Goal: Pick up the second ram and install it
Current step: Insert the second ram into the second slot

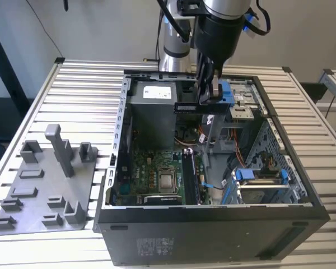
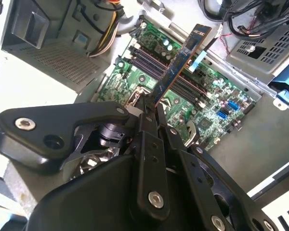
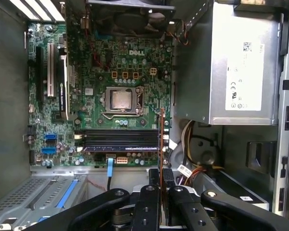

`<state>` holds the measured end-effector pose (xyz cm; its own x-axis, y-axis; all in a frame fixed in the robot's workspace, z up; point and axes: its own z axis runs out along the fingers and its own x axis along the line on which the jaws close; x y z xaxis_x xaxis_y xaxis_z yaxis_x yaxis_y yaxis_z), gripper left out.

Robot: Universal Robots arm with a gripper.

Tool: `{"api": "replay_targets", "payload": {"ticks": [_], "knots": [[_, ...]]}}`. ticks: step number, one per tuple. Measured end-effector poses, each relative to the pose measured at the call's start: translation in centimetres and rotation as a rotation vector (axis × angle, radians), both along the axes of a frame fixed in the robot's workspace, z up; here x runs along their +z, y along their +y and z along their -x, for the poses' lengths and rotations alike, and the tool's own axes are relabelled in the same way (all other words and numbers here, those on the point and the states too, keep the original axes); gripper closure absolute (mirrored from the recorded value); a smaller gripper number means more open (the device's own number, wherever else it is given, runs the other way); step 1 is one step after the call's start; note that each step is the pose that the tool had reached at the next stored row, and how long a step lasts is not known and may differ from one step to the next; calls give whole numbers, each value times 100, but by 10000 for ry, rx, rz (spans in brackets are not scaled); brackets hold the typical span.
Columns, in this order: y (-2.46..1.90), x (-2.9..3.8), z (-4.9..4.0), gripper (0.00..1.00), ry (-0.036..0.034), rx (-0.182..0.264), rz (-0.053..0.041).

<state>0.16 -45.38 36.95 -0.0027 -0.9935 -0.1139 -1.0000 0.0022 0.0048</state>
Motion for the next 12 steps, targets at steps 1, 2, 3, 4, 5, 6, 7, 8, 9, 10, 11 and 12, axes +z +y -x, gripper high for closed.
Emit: {"api": "replay_targets", "payload": {"ticks": [1,2,3,4,5,6,7,8,9,10,11,12], "knots": [[0,-11,0,86,0,0,-1],[0,-22,0,86,0,0,-1],[0,-34,0,86,0,0,-2],[0,-45,0,86,0,0,-1],[0,-58,0,86,0,0,-1],[0,-68,0,86,0,0,-1],[0,-80,0,86,0,0,1],[0,-93,0,86,0,0,0],[0,-106,0,86,0,0,-1],[-1,-117,0,86,0,0,1],[0,-129,0,86,0,0,-1],[-1,-140,0,86,0,1,-1]]}}
